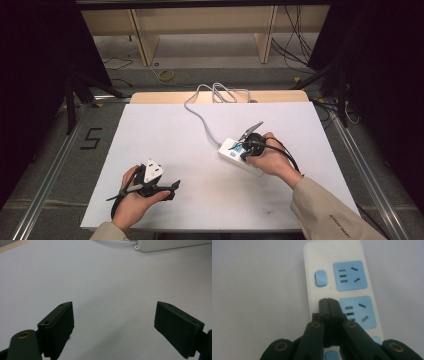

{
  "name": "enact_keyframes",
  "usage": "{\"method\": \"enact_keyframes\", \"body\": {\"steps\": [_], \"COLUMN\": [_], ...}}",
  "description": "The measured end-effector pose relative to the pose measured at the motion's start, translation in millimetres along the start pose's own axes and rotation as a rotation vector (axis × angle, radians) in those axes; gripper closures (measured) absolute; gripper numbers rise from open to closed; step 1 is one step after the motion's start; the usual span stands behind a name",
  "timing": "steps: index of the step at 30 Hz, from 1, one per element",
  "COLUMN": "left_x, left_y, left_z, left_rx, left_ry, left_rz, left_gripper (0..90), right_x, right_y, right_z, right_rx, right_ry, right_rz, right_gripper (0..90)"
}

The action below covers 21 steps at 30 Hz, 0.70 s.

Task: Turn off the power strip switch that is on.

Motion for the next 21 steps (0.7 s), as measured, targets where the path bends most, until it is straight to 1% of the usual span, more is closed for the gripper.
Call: {"method": "enact_keyframes", "body": {"steps": [21], "left_x": [0.0], "left_y": [0.0], "left_z": [-0.2], "left_rx": [0.004], "left_ry": [0.003], "left_rz": [-0.001], "left_gripper": [15.9], "right_x": [-0.3], "right_y": [-0.1], "right_z": [0.1], "right_rx": [0.002], "right_ry": [0.001], "right_rz": [0.001], "right_gripper": [90.0]}}
Point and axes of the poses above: each handheld gripper's, and its own axes: x roughly forward along the jaws, z roughly out of its top, y roughly to its left, the point moved 4 cm from there along x, roughly forward along the jaws, and after that the axes turned 9 degrees about -y, right-handed, at the moved point
